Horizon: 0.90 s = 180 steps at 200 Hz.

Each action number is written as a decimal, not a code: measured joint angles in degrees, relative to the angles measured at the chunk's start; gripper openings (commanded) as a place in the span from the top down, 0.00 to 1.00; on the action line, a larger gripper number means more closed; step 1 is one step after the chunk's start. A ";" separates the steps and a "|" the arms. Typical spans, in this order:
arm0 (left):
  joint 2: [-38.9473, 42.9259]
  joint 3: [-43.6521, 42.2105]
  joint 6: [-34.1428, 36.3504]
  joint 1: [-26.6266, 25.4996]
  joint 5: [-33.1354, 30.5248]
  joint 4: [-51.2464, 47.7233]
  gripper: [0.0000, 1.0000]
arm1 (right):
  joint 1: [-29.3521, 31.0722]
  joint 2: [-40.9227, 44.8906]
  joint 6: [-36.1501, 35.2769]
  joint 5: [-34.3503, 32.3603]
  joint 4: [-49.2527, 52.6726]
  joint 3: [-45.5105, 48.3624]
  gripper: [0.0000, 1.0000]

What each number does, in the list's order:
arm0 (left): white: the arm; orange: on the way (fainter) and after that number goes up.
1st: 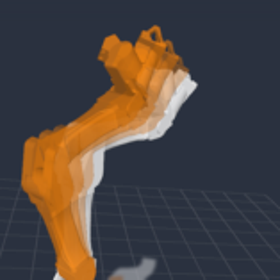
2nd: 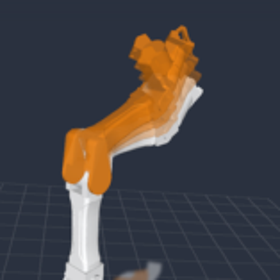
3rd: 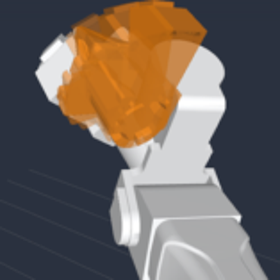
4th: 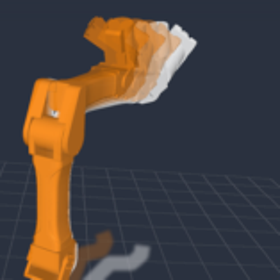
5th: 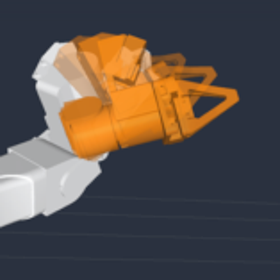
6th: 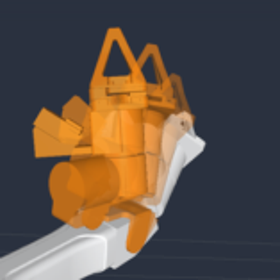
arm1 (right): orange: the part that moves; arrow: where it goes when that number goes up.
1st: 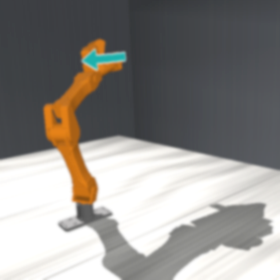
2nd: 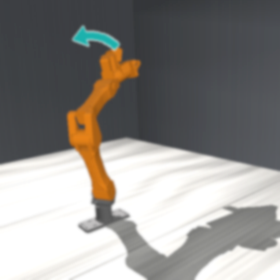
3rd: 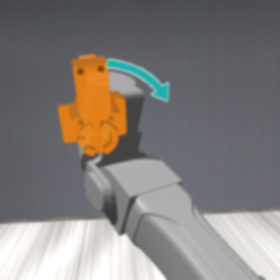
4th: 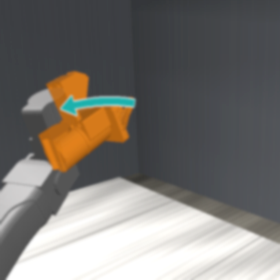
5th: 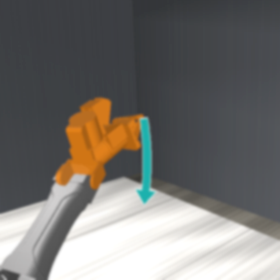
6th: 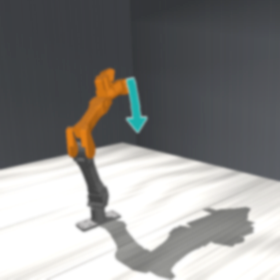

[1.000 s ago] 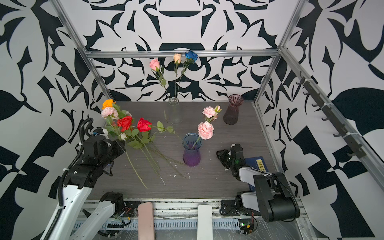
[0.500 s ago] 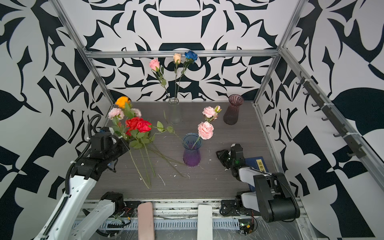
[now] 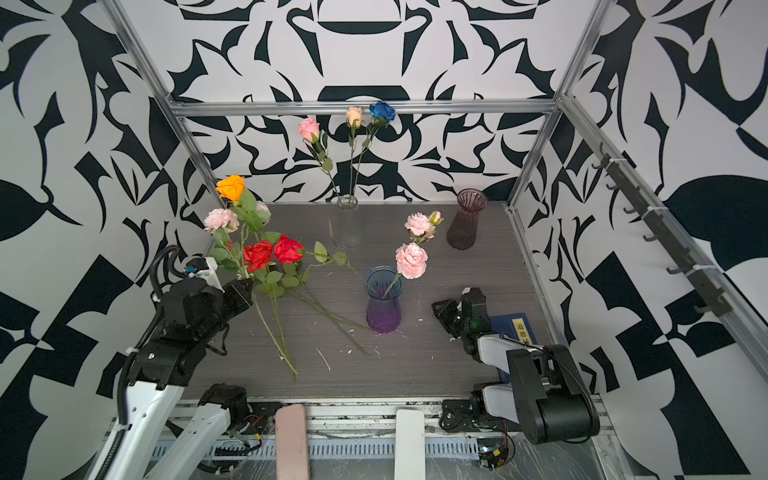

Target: Arrange the flowers into the vase

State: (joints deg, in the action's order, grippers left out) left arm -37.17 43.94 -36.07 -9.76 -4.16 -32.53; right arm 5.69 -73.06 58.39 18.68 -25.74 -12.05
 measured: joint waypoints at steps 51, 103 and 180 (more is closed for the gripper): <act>-1.77 -3.50 -0.42 0.02 3.45 -0.70 0.96 | 0.00 0.94 0.02 -0.17 0.94 0.22 0.64; 4.96 -7.23 -1.16 0.00 8.35 6.29 0.82 | 0.00 -0.26 0.00 0.35 -0.39 0.02 0.64; -1.97 -7.21 -2.27 0.00 13.73 8.66 0.55 | 0.00 -0.28 0.00 0.37 -0.39 0.02 0.64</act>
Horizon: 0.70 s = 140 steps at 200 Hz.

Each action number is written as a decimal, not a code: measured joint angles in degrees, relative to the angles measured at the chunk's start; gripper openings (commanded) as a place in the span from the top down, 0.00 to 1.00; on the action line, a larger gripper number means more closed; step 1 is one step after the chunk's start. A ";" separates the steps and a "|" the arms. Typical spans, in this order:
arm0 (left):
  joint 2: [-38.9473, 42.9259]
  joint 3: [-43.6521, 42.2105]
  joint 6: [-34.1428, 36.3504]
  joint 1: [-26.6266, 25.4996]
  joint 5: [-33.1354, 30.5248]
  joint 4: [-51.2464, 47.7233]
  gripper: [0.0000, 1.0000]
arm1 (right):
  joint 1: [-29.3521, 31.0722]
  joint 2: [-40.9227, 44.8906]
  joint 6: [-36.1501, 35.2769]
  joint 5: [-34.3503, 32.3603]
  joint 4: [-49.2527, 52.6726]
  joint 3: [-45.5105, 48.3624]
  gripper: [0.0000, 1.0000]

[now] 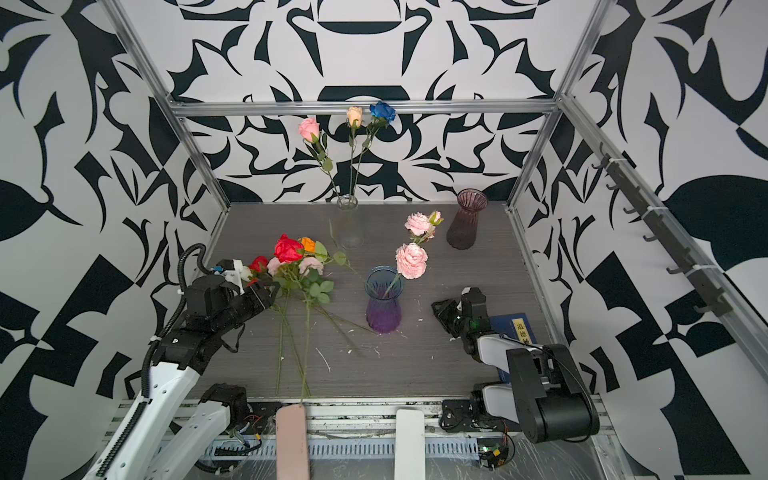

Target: Arrange the flowers into the vase

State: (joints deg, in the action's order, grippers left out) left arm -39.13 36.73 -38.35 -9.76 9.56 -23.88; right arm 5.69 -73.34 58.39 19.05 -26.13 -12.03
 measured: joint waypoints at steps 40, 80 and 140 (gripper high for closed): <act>1.51 -0.52 -0.17 0.00 0.00 0.59 0.55 | 0.00 0.00 0.00 0.02 0.00 0.00 0.64; 2.80 -4.94 -0.42 0.00 -0.63 1.16 0.51 | 0.00 -0.24 0.00 0.07 -0.28 -0.02 0.64; -0.24 -12.15 -2.19 0.00 0.20 4.63 0.50 | 0.00 -0.24 0.00 0.11 -0.31 -0.02 0.64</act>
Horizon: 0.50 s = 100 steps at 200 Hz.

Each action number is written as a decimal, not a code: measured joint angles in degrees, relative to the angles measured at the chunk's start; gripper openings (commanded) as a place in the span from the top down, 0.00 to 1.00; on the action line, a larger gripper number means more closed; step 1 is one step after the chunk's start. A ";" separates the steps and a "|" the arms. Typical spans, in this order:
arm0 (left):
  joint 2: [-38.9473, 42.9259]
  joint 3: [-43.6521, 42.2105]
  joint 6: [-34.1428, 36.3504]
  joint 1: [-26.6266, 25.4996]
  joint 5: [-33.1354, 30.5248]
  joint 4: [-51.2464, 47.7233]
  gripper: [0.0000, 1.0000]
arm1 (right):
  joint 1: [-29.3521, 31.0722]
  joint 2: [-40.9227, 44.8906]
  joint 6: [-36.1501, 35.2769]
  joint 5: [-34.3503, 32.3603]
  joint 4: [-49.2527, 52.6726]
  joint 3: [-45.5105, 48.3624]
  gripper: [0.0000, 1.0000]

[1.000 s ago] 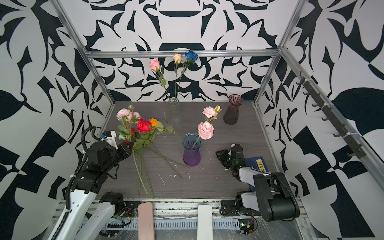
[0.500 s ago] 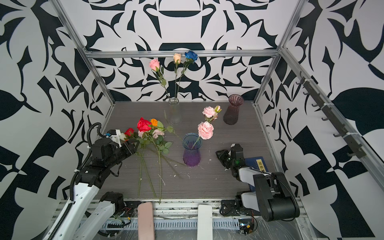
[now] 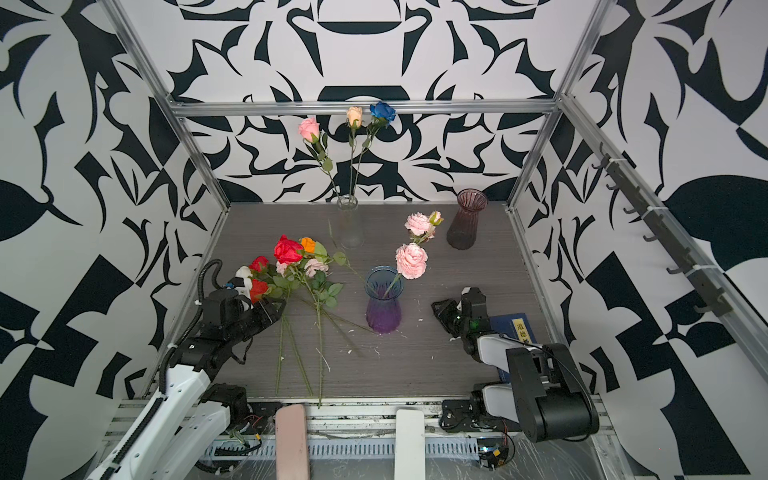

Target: Arrange the flowers into the vase

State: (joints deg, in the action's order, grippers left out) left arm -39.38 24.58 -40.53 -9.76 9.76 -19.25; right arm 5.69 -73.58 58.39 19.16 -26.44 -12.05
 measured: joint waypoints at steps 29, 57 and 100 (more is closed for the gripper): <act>-1.60 -1.77 -0.79 0.00 0.66 1.73 0.50 | 0.00 0.00 0.00 0.00 0.00 0.00 0.64; -2.78 -2.01 -1.18 0.02 0.79 2.91 0.50 | 0.00 -0.02 -0.02 0.04 -0.02 0.00 0.64; -5.75 -2.01 -1.46 0.11 0.85 4.31 0.50 | -0.11 -0.37 0.00 0.28 -0.46 0.00 0.64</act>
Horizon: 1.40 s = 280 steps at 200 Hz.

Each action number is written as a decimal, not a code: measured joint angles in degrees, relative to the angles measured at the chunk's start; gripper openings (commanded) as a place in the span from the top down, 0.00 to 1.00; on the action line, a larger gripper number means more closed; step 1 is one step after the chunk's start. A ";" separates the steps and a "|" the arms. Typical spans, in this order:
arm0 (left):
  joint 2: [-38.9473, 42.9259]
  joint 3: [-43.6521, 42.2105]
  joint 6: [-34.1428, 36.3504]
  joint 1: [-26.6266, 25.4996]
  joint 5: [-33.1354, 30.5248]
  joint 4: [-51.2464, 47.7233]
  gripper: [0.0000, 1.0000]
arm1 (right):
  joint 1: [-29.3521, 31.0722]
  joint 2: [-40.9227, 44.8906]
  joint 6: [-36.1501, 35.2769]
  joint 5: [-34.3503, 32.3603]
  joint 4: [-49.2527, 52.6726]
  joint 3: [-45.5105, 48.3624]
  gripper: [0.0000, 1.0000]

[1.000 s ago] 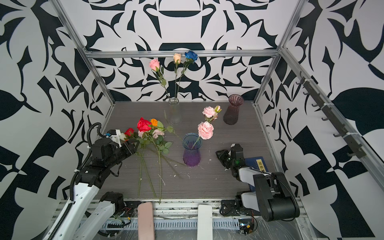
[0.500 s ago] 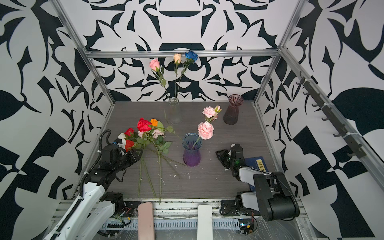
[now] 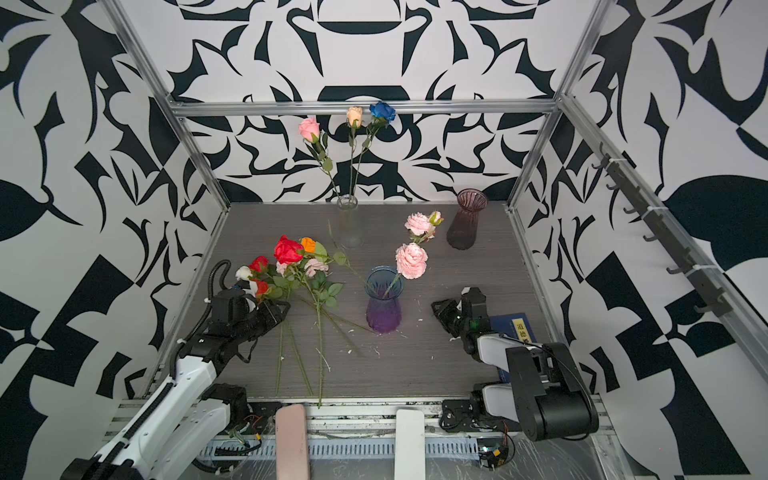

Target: Arrange the flowers into the vase

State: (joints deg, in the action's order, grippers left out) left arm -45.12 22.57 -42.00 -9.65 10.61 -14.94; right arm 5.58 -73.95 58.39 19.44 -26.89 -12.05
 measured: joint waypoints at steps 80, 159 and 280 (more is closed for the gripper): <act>-4.74 0.00 -0.20 0.63 1.22 0.63 0.50 | -0.22 -0.13 -0.02 0.33 -0.07 -0.02 0.64; -4.00 0.00 -1.70 0.66 1.22 0.66 0.52 | -0.74 -0.76 -0.04 1.42 -0.31 -0.28 0.65; -17.75 2.84 -1.90 0.76 1.46 1.03 0.65 | -1.01 -2.43 -0.09 2.56 -0.96 -1.14 0.65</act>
State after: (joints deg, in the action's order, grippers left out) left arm -62.87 25.41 -43.90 -8.88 12.08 -13.91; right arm 4.58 -76.38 58.30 22.00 -27.86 -13.19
